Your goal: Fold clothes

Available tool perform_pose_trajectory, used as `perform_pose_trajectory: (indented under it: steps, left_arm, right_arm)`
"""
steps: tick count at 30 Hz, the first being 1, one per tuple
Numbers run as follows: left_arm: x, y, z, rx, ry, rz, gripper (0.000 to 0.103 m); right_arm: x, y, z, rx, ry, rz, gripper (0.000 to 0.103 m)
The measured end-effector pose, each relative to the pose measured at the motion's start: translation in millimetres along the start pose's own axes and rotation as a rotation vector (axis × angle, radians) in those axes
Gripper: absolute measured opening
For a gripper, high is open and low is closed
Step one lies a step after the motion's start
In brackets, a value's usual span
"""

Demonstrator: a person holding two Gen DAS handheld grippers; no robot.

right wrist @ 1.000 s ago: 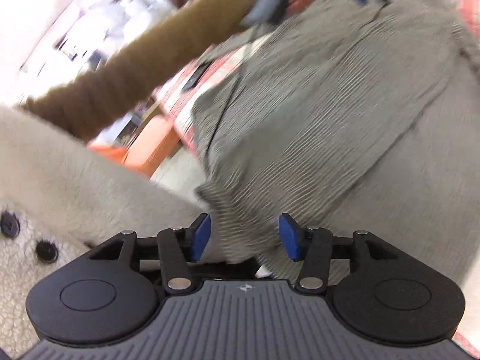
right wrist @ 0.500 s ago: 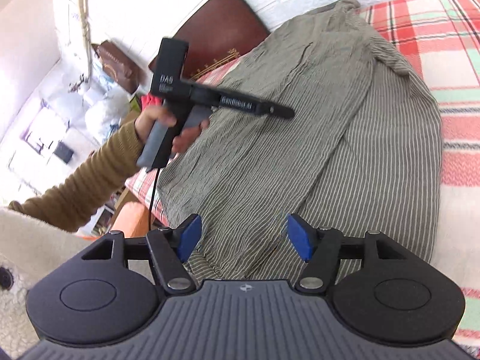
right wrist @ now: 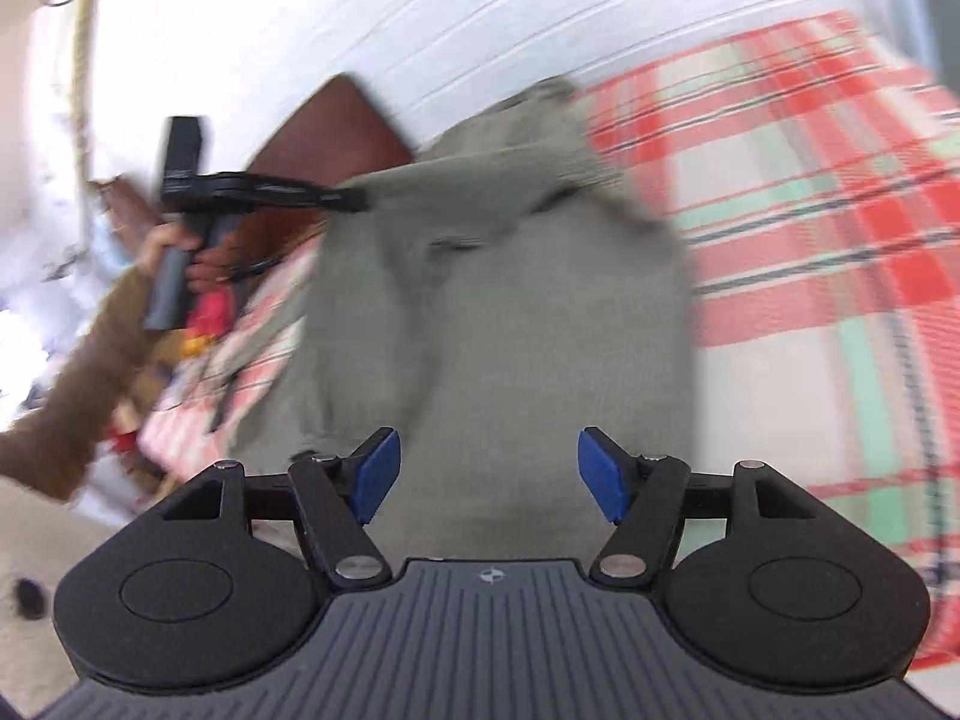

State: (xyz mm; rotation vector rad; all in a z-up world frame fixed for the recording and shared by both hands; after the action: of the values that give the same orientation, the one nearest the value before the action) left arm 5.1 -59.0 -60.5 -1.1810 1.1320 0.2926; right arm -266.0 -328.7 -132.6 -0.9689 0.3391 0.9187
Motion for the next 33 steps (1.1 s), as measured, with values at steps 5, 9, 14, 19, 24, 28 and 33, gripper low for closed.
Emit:
perform_pose_trajectory:
  steps: [5,9,14,19,24,28,33]
  left_arm:
    - [-5,-8,23,-0.095,-0.012,-0.026,0.0]
    - [-7,-19,39,-0.175,-0.004,-0.044,0.002]
    - [-9,-42,50,-0.232,0.07,-0.029,0.008]
    - [-20,-68,65,-0.214,0.013,-0.05,0.016]
    - [-22,-77,92,-0.239,-0.06,-0.041,0.024]
    - [-10,-68,108,-0.233,-0.138,-0.018,0.024]
    - [1,-60,130,-0.259,-0.198,-0.02,0.024]
  right_arm:
    - [6,8,-17,-0.01,0.121,0.007,0.07]
    - [11,13,-27,0.012,0.179,0.019,0.069]
    - [20,12,-7,-0.027,0.083,0.046,0.005]
    - [15,0,52,-0.134,-0.115,0.012,0.005]
    - [51,11,93,-0.263,-0.221,0.131,0.007]
    - [92,25,103,-0.308,-0.234,0.242,0.008]
    - [123,38,106,-0.317,-0.226,0.309,0.009]
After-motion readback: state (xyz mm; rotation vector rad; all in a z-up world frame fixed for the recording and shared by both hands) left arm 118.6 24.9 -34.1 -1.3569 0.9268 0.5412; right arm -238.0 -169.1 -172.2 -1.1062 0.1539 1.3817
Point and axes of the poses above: each gripper's, at about its wrist camera, not at the fingertips, and x roughly the way its jaws point, z to its left, y to its underside, the point moved 7 cm from there along x, roughly the way its jaws point, and after that the axes turned 4 degrees about z, right-handed, at the moved point
